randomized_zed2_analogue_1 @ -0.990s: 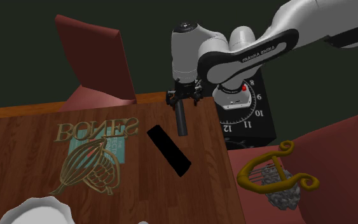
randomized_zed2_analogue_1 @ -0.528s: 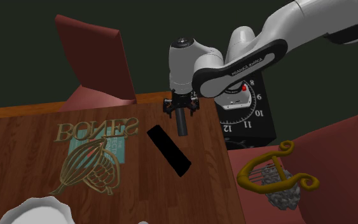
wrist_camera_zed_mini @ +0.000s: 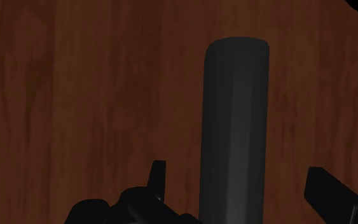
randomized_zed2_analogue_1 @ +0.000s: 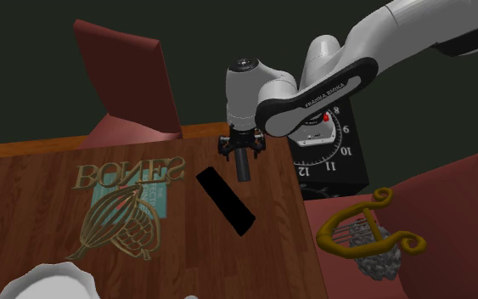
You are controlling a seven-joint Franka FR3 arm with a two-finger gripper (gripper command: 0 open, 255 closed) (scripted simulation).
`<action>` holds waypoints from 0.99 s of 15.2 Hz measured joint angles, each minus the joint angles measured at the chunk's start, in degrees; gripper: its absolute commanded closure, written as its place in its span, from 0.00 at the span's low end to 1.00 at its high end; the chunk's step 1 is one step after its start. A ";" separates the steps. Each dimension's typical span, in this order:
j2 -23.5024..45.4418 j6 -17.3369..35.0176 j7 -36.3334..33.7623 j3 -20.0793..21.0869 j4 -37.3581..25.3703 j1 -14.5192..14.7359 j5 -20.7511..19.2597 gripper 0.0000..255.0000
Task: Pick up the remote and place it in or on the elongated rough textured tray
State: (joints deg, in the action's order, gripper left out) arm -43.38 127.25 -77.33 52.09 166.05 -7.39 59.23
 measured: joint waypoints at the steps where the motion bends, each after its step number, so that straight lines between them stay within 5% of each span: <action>1: 0.01 0.01 0.00 0.01 0.00 0.00 0.01 0.00; 2: 0.01 0.01 0.01 0.01 0.00 0.00 0.01 1.00; 15: -1.85 -2.31 -0.94 -1.48 -0.55 0.35 -1.42 1.00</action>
State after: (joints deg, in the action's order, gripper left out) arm -45.24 124.94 -78.27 50.61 165.50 -7.04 57.81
